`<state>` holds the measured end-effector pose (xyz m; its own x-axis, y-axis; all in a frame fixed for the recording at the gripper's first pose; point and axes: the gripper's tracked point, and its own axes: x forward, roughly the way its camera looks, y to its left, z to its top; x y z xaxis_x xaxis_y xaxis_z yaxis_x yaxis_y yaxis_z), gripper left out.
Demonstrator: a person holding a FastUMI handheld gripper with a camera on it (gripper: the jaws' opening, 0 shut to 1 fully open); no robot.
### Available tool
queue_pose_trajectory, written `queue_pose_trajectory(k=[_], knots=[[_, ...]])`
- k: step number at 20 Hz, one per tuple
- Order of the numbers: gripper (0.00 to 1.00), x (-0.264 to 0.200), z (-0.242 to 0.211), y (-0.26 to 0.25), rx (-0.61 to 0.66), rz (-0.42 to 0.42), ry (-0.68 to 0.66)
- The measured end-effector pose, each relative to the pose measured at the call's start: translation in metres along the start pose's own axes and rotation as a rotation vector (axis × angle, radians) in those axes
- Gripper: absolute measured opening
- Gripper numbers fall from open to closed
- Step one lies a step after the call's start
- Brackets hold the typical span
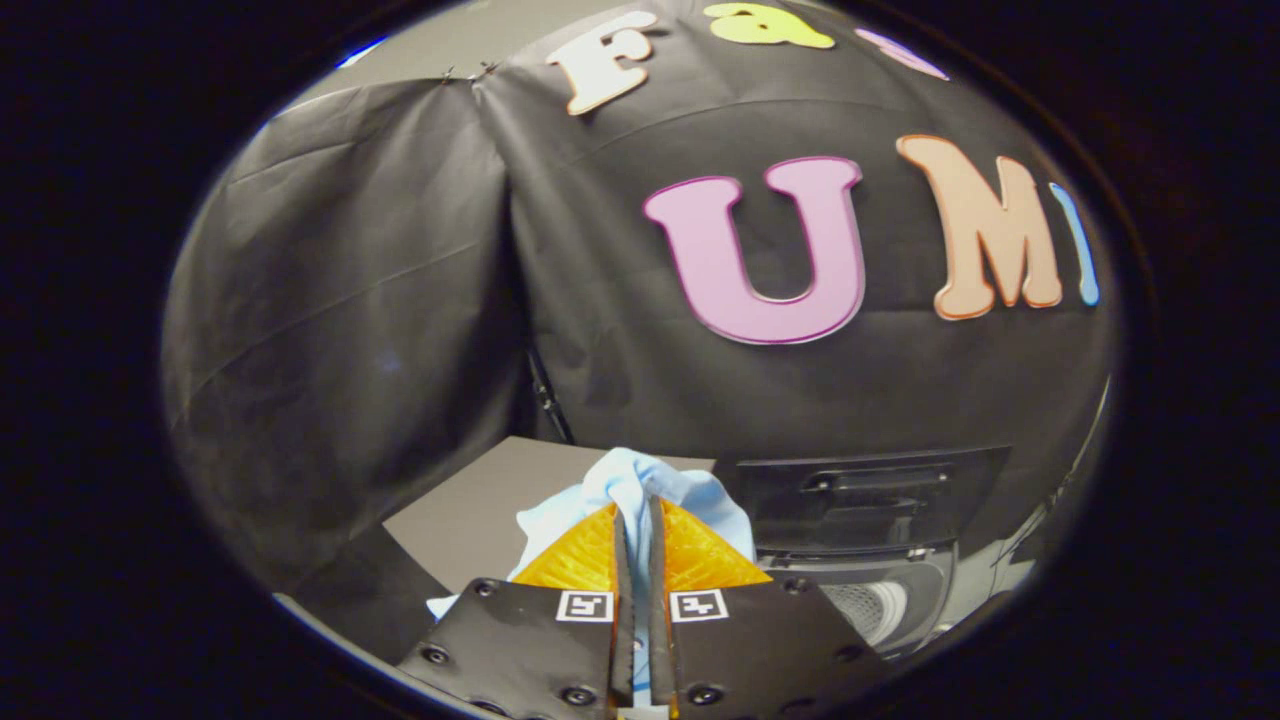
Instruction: Put the clothes into the washing machine and then close the washing machine lid.
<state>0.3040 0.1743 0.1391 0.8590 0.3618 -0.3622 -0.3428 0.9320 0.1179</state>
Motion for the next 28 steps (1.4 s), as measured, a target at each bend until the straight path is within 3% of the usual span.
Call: queue_pose_trajectory(k=[4,10,18,28], knots=[[0.07,-0.014,-0.001,-0.068,0.014,-0.094,-0.015],[0.07,-0.008,-0.049,-0.149,0.050,-0.214,0.020],[0.06,0.025,-0.129,-0.198,0.135,-0.293,0.072],[0.06,0.051,-0.198,-0.236,0.252,-0.399,0.091]])
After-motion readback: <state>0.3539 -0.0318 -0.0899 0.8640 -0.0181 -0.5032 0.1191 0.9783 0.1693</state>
